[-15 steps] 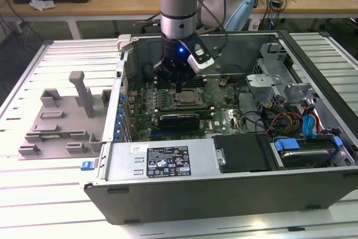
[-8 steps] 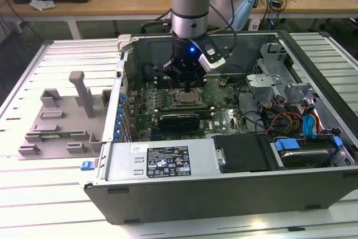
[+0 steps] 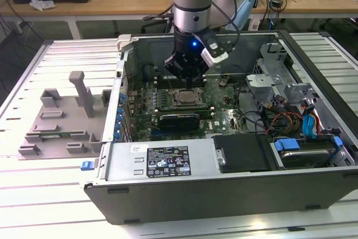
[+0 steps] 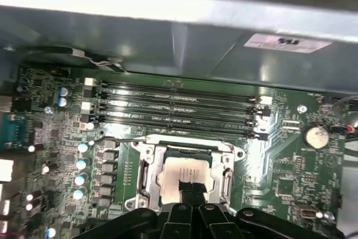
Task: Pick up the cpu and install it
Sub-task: 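Close the cpu cover, then install the first cpu locking lever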
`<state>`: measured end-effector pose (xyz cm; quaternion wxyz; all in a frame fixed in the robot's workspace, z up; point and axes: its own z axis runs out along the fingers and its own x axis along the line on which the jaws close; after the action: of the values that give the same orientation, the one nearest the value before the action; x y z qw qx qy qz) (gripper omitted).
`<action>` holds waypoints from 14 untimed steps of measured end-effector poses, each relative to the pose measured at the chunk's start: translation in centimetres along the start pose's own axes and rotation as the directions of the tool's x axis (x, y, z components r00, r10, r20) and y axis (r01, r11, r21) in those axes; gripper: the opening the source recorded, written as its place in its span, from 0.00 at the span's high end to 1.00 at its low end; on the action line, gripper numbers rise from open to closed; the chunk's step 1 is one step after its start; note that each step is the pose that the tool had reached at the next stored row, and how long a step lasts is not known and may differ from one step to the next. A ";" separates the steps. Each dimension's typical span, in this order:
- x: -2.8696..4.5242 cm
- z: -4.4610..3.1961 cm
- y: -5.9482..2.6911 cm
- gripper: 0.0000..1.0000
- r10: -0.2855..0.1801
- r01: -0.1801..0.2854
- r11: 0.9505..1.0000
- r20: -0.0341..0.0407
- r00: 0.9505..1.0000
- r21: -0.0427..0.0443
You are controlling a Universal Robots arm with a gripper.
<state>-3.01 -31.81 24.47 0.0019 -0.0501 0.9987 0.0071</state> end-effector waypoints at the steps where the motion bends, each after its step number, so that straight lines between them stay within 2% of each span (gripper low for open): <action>1: 0.00 -0.20 0.00 0.89 0.000 0.000 1.000 0.000 1.000 0.000; 14: 0.00 -0.30 0.01 0.89 0.000 0.000 1.000 0.000 1.000 0.002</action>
<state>-3.01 -31.81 24.77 0.0019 -0.0501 0.9987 0.0060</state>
